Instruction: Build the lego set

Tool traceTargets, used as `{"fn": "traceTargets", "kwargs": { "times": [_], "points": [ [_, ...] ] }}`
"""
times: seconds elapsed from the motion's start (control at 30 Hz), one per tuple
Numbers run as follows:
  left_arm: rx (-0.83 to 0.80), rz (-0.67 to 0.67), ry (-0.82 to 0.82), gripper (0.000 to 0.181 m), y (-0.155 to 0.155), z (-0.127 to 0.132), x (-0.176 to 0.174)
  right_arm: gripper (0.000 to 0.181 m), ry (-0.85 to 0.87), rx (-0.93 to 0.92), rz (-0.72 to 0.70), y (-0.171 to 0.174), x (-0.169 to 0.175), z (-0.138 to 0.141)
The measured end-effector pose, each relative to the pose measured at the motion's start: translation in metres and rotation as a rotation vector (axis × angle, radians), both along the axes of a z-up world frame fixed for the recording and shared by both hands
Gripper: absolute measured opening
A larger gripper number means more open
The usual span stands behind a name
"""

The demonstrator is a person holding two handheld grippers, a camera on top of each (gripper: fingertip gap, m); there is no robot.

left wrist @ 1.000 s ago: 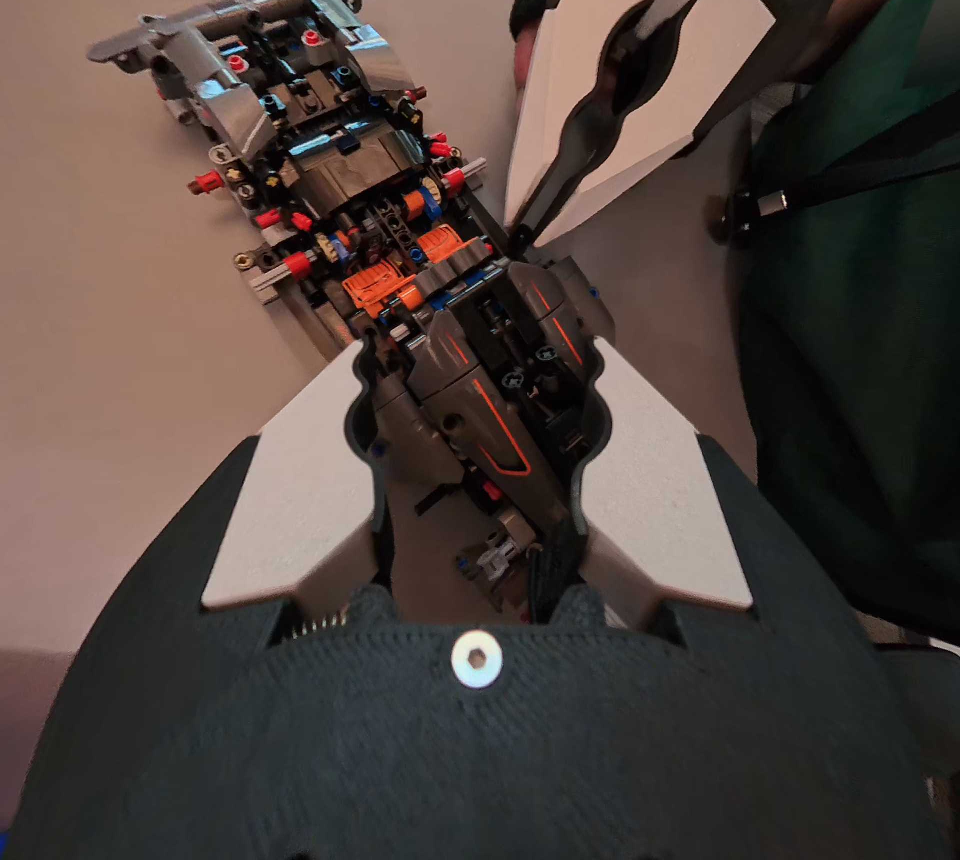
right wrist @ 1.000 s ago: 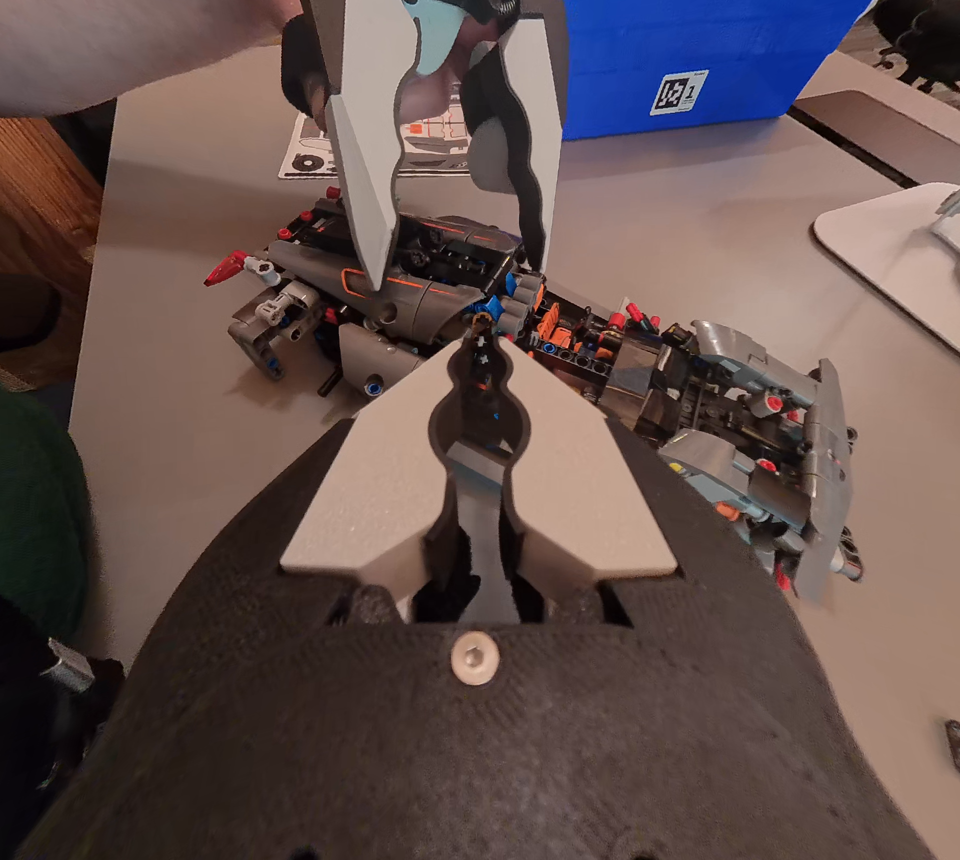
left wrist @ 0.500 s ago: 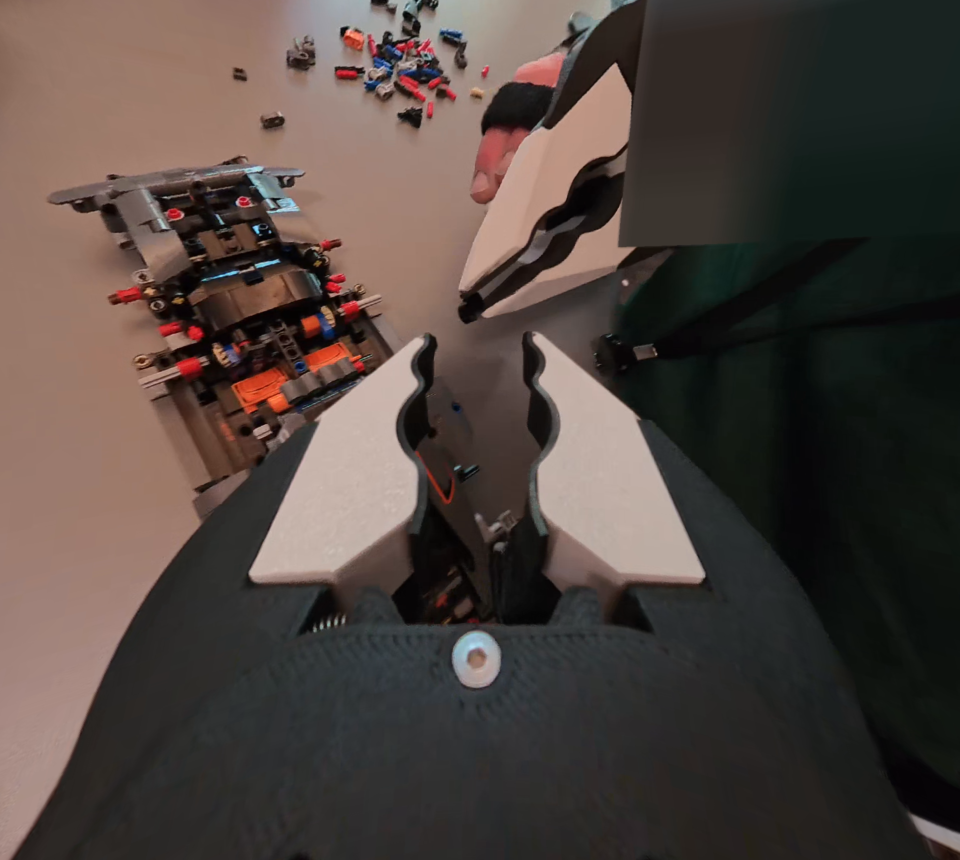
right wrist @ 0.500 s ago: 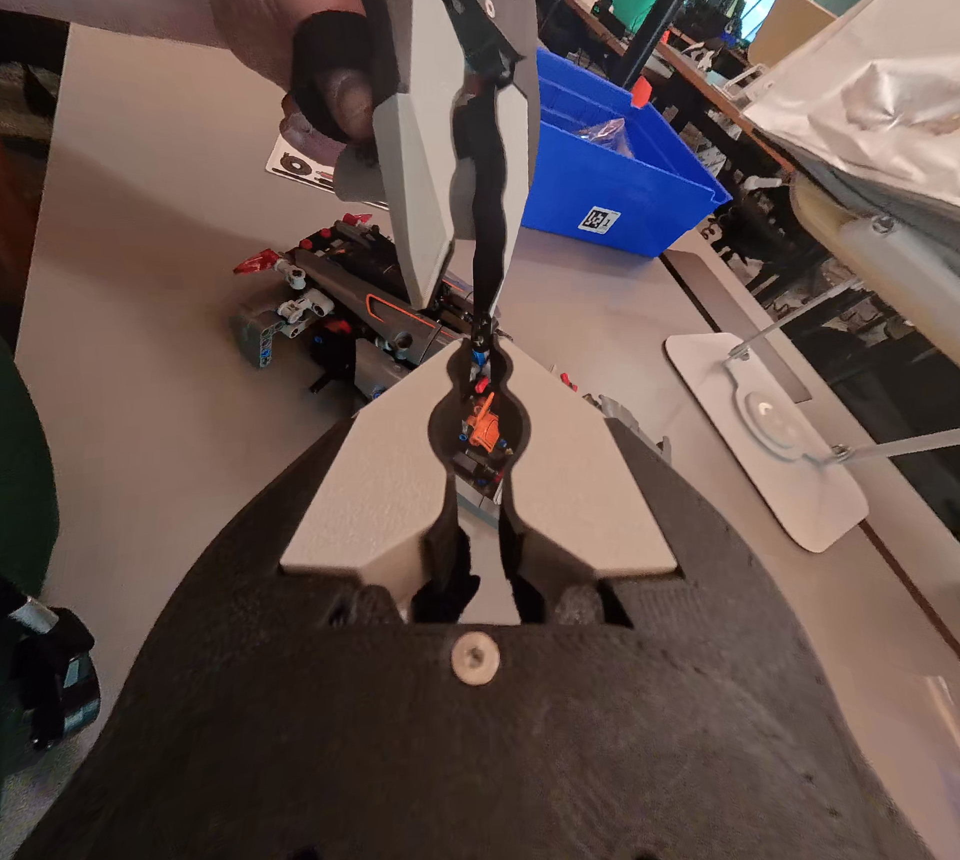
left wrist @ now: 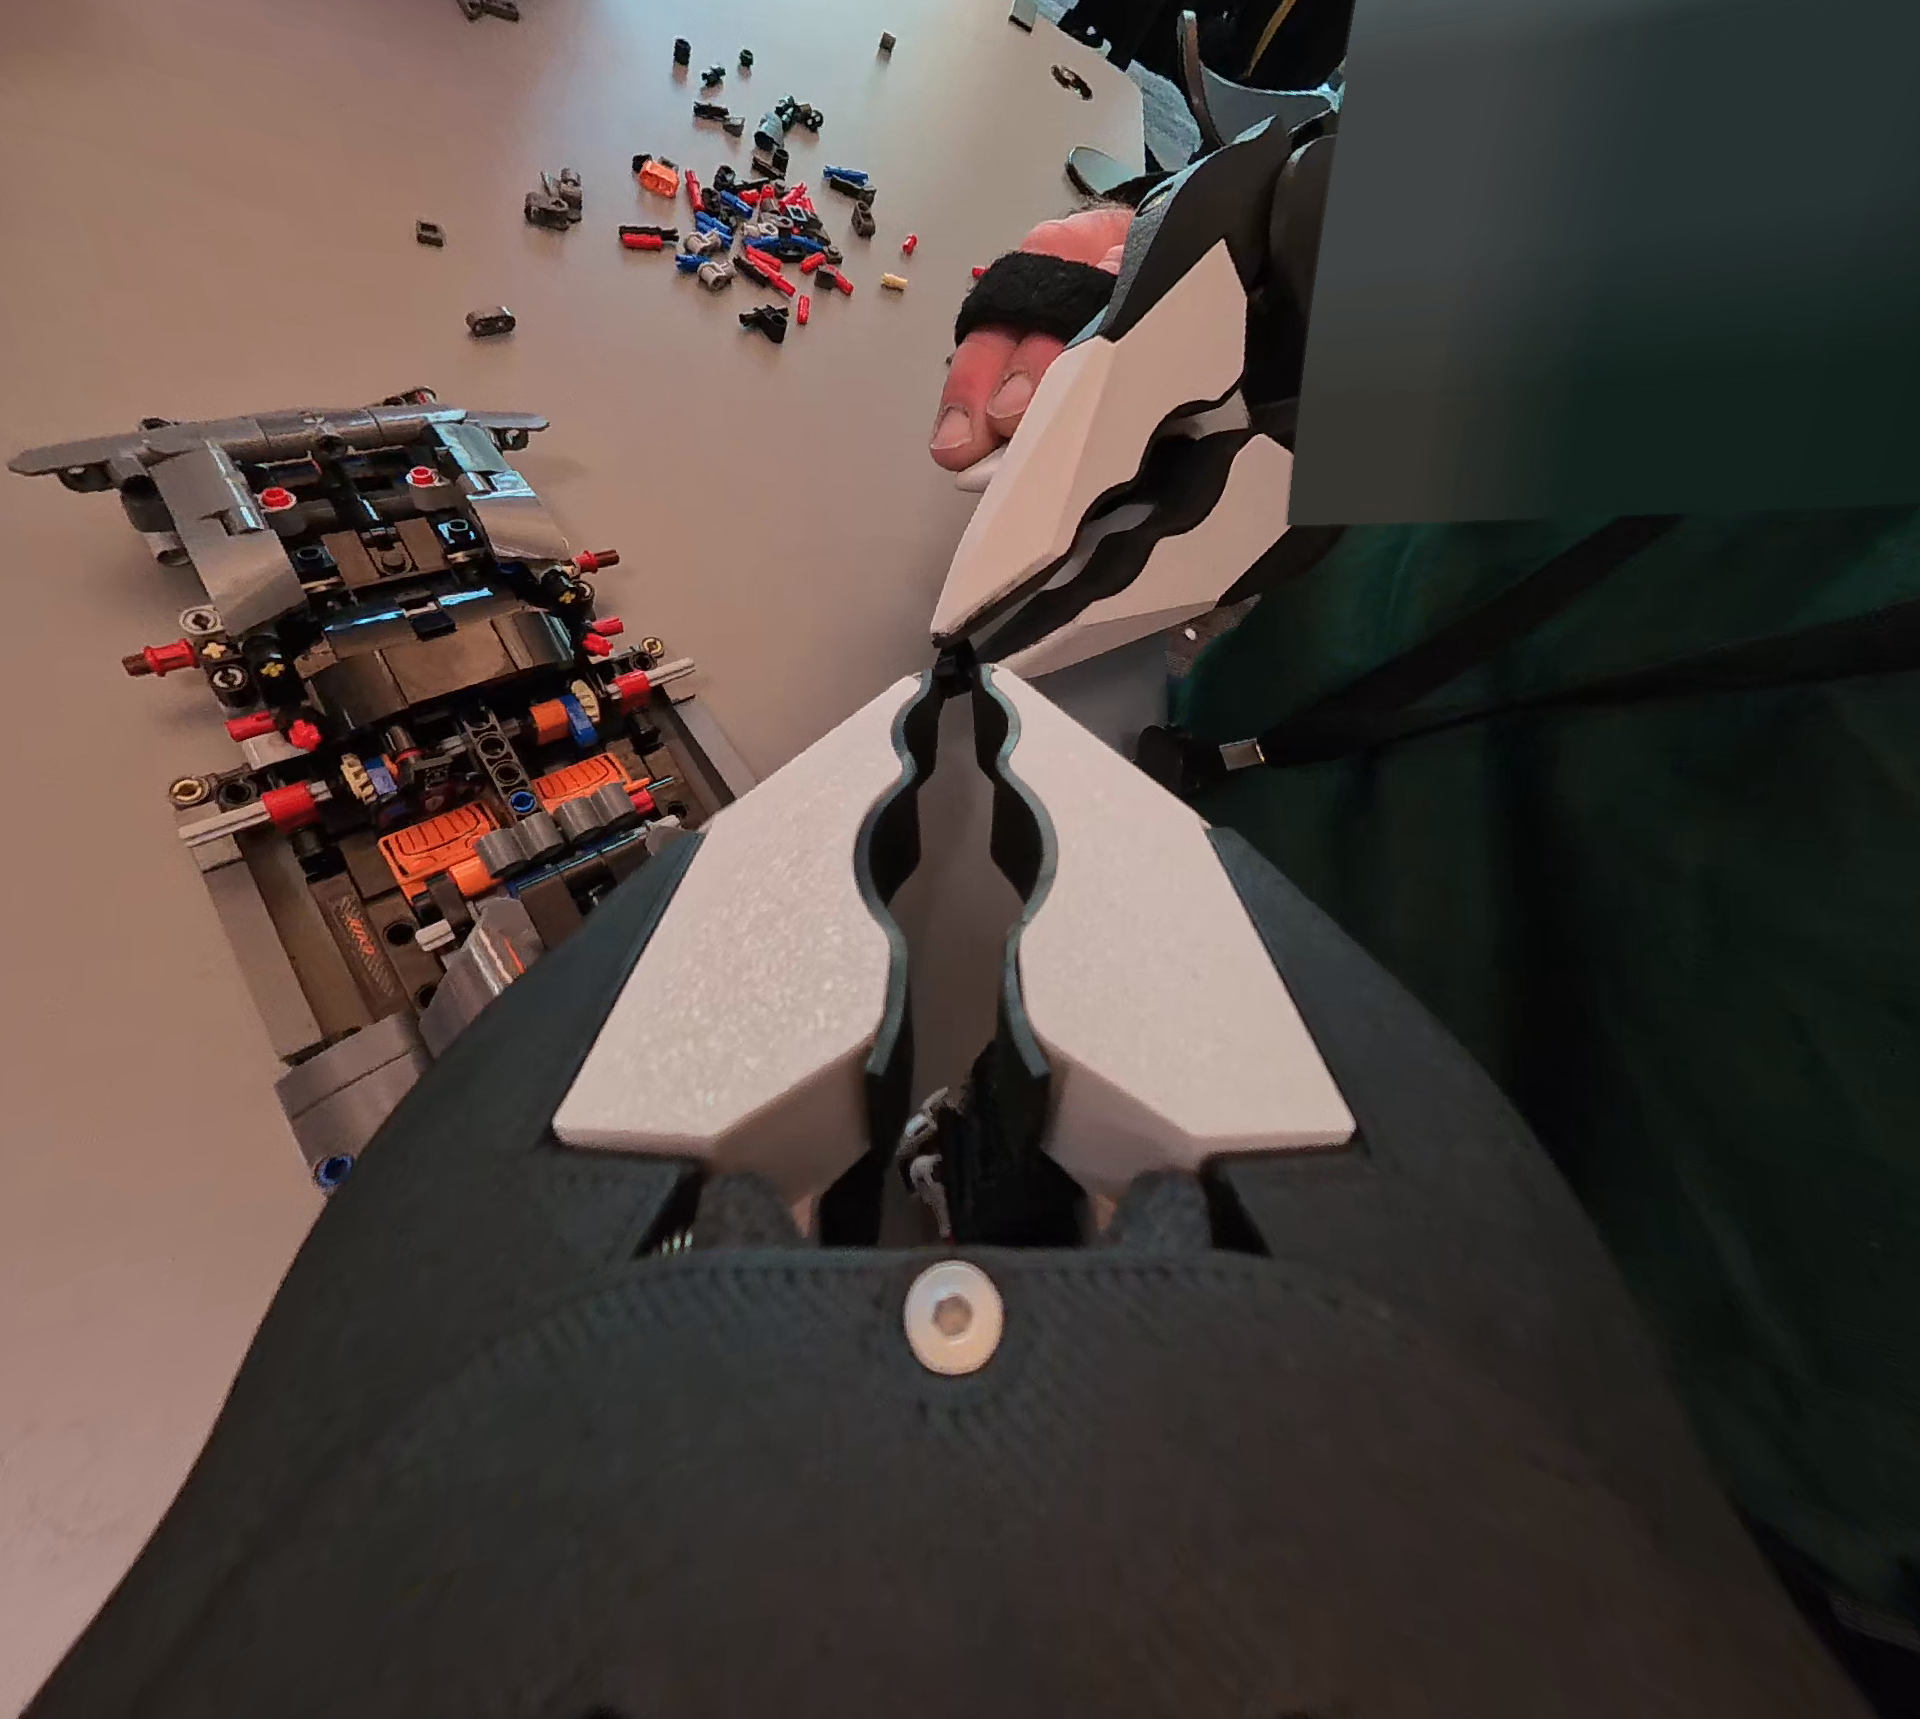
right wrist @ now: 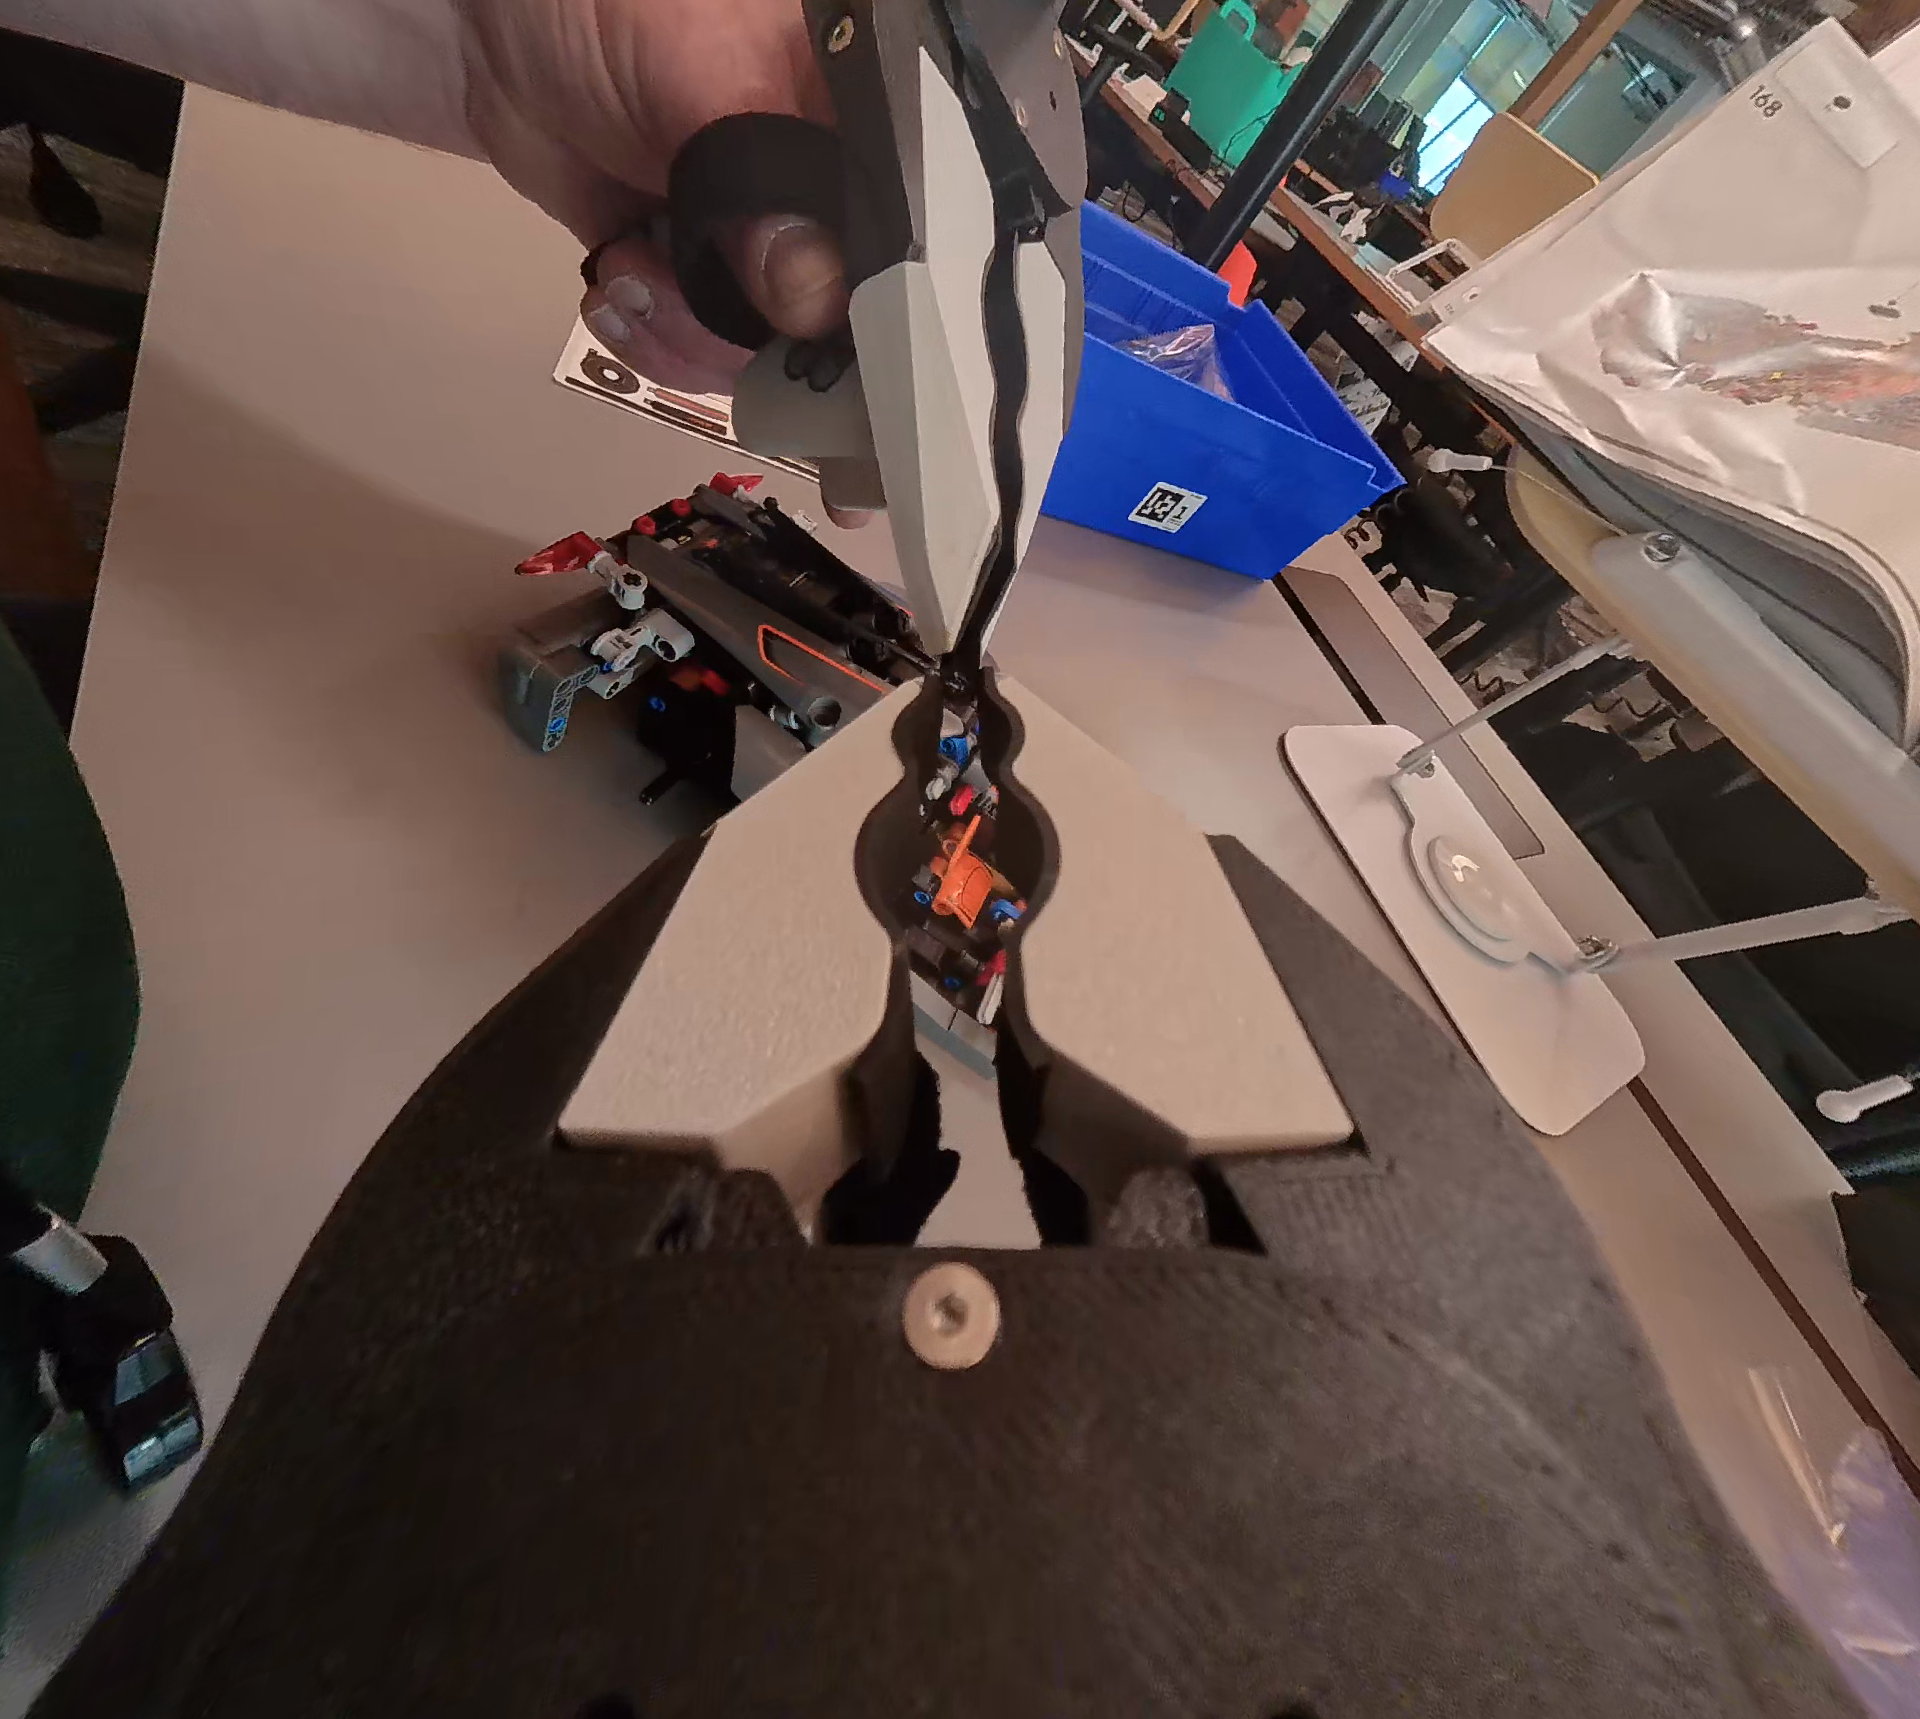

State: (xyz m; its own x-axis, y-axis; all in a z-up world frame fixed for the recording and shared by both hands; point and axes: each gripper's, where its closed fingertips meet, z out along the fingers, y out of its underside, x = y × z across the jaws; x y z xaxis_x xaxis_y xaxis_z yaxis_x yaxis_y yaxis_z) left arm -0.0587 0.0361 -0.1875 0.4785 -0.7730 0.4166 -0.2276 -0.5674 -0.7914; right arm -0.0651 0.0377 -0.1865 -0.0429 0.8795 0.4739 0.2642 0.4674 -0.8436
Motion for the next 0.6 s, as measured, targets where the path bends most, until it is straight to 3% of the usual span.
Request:
{"fn": "traceTargets", "kwargs": {
  "times": [0.23,0.33,0.47,0.6],
  "points": [
    [0.133,0.055,0.109,0.001,0.012,-0.001,-0.002,0.008,0.025,-0.103,-0.017,0.007,0.004,0.004],
    [0.217,0.103,0.271,0.002,0.022,-0.010,-0.010,0.011,0.003,-0.162,-0.048,0.016,0.007,-0.001],
    [0.309,0.201,0.670,0.001,0.045,-0.031,-0.043,0.010,-0.012,-0.222,-0.073,0.022,0.009,-0.005],
    [0.317,0.265,0.835,0.002,0.058,-0.034,-0.063,0.011,-0.038,-0.243,-0.095,0.025,0.007,-0.007]
  ]
}}
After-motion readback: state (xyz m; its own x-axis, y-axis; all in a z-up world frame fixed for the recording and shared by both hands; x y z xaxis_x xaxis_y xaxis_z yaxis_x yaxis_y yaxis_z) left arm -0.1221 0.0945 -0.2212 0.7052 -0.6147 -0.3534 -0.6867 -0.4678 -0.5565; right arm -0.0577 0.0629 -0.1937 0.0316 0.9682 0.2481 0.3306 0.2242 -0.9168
